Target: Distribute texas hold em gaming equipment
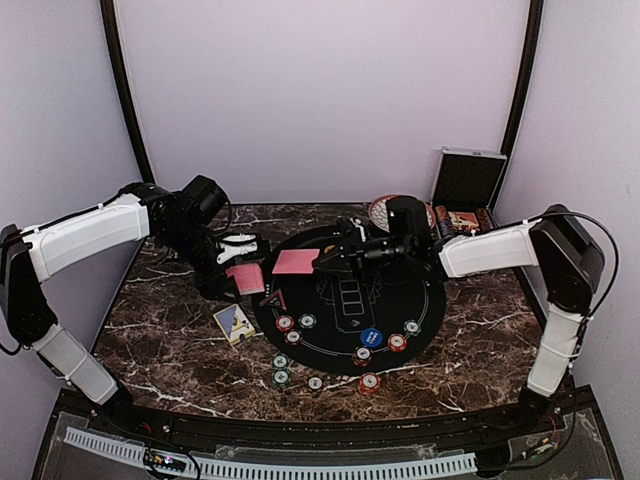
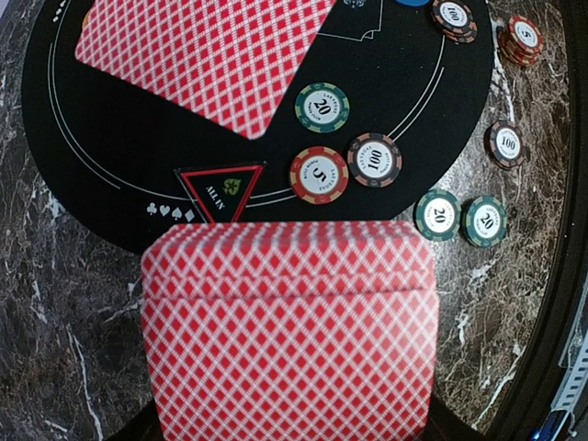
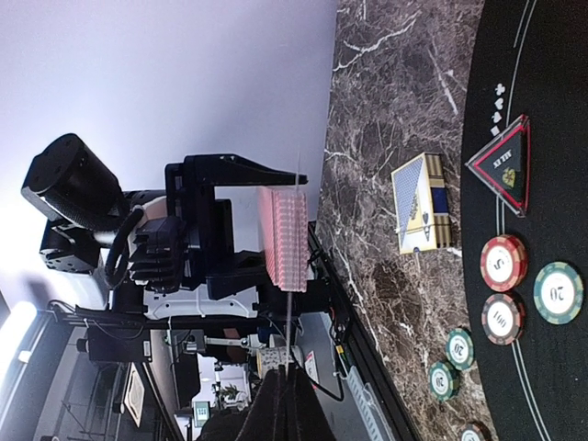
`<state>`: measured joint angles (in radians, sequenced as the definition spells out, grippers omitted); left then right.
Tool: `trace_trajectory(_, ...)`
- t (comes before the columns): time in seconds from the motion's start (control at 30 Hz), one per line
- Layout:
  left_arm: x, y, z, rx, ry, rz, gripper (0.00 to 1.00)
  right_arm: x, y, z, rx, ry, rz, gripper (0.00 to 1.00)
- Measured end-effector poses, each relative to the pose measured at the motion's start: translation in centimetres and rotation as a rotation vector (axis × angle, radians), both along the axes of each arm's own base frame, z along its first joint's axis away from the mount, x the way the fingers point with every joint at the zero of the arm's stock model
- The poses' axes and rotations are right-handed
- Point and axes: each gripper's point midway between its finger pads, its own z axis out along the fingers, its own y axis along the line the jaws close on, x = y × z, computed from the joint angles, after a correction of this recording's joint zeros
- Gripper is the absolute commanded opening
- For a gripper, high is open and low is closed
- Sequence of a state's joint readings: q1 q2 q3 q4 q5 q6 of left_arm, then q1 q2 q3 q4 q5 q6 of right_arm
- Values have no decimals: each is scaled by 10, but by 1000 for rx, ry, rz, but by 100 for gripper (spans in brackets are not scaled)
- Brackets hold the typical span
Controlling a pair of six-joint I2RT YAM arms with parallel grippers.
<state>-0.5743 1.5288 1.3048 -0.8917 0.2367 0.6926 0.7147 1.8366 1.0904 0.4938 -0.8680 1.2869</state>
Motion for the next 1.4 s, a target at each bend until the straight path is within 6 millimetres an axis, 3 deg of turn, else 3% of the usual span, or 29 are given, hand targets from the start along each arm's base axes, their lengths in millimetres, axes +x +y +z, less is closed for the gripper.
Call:
trace_trajectory(0.23, -3, 4, -1, 6, 6, 5, 0, 31, 16, -21, -57, -22, -2, 0)
trace_trajectory(0.57, -4, 3, -1, 1, 11, 2, 0, 66, 37, -96, -204, 23, -33, 0)
trace_trajectory(1.0, -5, 3, -1, -3, 15, -3, 0, 98, 64, -126, -259, -11, -56, 0)
trace_trajectory(1.1, -6, 3, -1, -4, 16, -4, 0, 101, 65, -136, -285, -5, -57, 12)
trace_trajectory(1.27, -6, 2, 0, -5, 17, -4, 0, 103, 63, -144, -339, -32, -52, 43)
trace_trajectory(1.4, -6, 2, 0, -7, 17, -5, 0, 104, 58, -146, -393, -74, -54, 59)
